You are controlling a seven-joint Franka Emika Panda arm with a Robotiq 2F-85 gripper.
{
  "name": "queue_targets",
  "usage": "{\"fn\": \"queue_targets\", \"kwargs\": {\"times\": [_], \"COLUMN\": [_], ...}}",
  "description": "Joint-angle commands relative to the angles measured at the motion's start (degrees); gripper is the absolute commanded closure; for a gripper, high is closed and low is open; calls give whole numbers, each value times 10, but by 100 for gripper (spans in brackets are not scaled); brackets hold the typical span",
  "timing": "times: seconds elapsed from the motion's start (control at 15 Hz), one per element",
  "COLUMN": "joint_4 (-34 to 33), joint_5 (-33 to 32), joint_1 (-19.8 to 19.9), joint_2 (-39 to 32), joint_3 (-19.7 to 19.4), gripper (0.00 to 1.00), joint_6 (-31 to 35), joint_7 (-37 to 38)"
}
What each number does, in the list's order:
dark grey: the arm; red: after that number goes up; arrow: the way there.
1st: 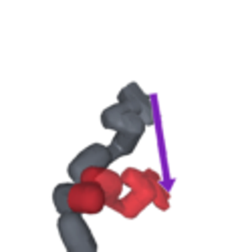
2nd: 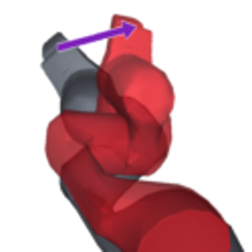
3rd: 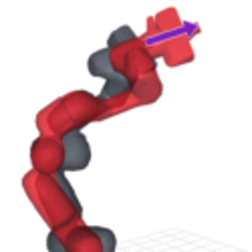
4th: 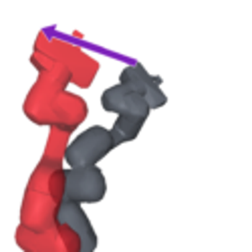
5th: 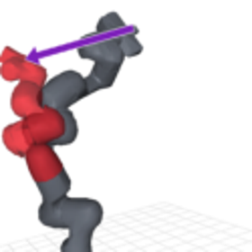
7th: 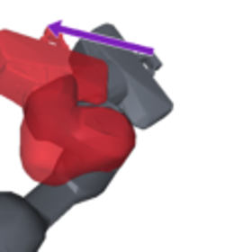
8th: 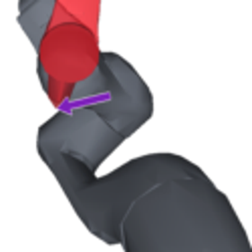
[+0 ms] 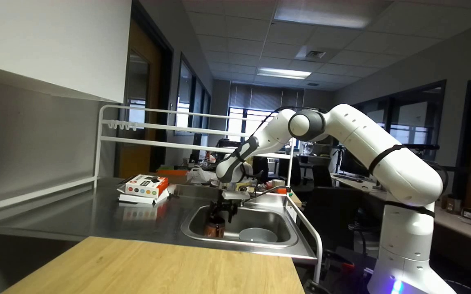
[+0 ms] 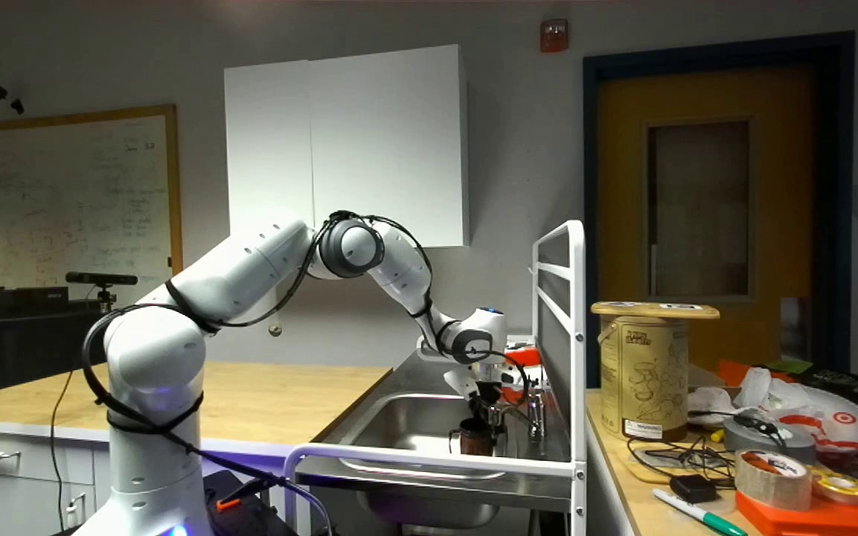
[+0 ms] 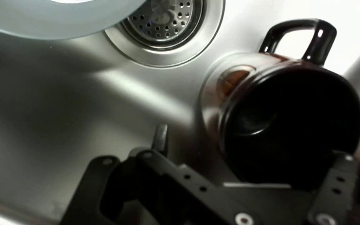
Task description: Pick up the brown mug from the sink and place it on the countertop
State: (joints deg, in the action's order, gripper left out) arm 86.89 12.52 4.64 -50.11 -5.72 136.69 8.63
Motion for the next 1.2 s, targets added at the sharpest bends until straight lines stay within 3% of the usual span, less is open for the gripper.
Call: {"fn": "queue_targets", "kwargs": {"times": [0.0, 0.6, 1.13], "joint_4": [-43, -49, -4], "joint_5": [-16, -19, -17], "joint_1": [3, 0, -13], "joint_2": [-21, -19, 33], "joint_3": [-3, -11, -11], "gripper": [25, 95, 95], "joint_6": [-28, -45, -55], "joint_7": [33, 56, 89]}}
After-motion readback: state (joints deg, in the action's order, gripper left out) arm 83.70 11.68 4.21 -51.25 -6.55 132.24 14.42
